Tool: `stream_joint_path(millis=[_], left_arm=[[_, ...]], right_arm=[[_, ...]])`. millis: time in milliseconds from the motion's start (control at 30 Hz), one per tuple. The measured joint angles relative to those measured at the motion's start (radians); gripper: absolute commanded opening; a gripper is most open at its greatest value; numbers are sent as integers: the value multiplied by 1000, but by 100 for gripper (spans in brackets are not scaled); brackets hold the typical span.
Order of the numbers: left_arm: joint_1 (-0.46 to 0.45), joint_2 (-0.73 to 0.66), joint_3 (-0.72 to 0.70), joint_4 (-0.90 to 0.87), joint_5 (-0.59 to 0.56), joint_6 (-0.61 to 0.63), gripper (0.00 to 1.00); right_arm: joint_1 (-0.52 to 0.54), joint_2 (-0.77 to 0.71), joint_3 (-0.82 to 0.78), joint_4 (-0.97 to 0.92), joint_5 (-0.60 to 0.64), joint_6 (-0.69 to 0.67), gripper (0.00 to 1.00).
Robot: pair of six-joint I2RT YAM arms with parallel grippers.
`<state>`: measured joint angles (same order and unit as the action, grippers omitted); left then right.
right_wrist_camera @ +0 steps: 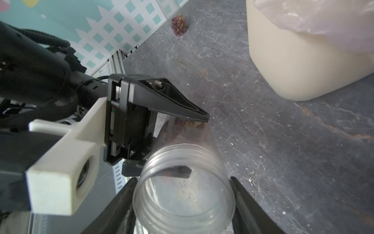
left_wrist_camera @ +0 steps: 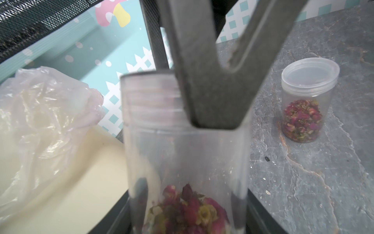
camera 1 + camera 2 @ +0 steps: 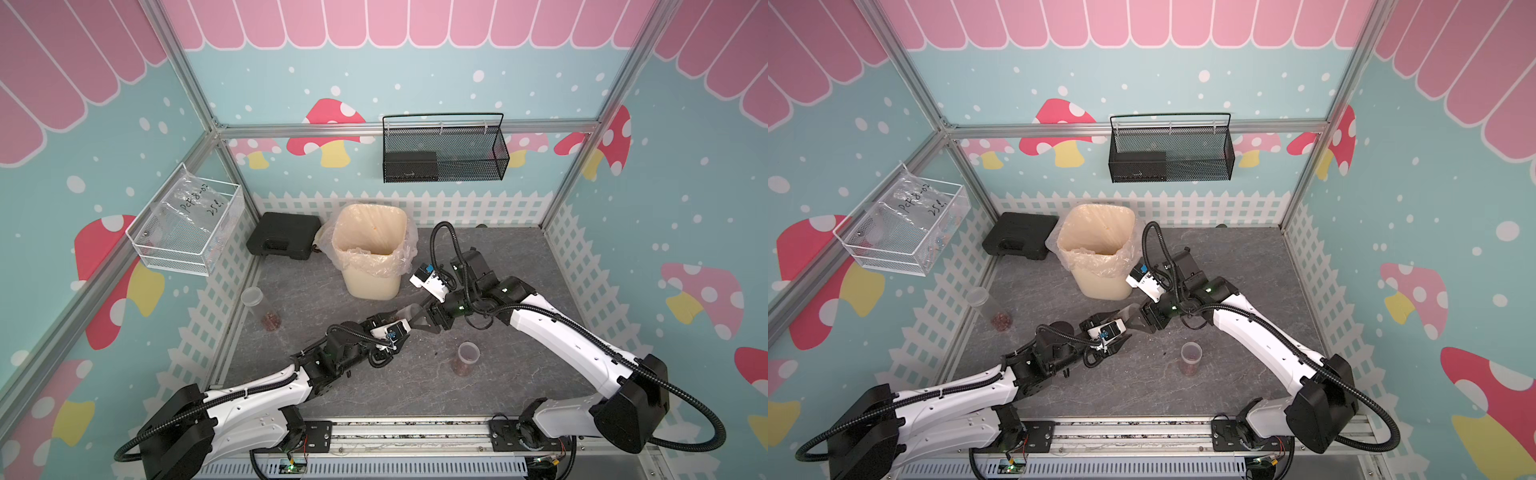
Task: Empty the moldy dried flower tea in the jars
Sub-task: Unscrew the lid from the jar.
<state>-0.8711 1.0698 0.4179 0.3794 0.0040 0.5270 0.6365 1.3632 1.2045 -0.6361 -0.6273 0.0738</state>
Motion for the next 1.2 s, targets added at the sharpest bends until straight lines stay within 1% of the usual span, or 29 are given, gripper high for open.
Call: stream_joint_path(millis=[67, 133, 200, 267, 333, 400, 533, 667, 767, 900, 967, 1000, 1100, 1133, 1200], left_arm=[[0, 0, 2, -5, 0, 0, 46], [0, 0, 2, -10, 2, 0, 44], [0, 0, 5, -23, 8, 0, 41], [5, 0, 11, -41, 31, -1, 36], [18, 0, 16, -55, 78, -13, 33], [42, 0, 19, -66, 147, -36, 32], [107, 0, 19, -67, 334, -107, 31], [145, 0, 20, -55, 464, -158, 30], [160, 1, 21, -54, 521, -183, 30], [163, 10, 23, -47, 537, -196, 30], [162, 10, 23, -34, 524, -199, 28], [162, 10, 24, -24, 509, -198, 28], [150, -8, 24, 27, 434, -187, 28], [146, -18, 25, 37, 397, -180, 28], [146, -34, 25, 37, 336, -153, 28]], right_arm=[[0, 2, 0, 0, 0, -4, 49], [0, 5, 0, -2, 0, -11, 38], [0, 9, 2, -12, 0, -28, 30], [0, 14, 10, -34, 0, -74, 24], [3, 16, 20, -58, 9, -164, 17], [7, 13, 23, -68, 12, -263, 16], [18, -3, 23, -71, 6, -447, 14], [27, -16, 32, -82, -6, -564, 13], [28, -16, 39, -98, -18, -615, 17], [27, -16, 45, -106, -22, -628, 50], [27, -19, 53, -103, -25, -603, 61], [26, -24, 53, -90, -23, -569, 64], [26, -60, 53, -37, 8, -413, 74], [27, -80, 53, -15, 35, -352, 77], [22, -125, 53, 18, 97, -242, 80]])
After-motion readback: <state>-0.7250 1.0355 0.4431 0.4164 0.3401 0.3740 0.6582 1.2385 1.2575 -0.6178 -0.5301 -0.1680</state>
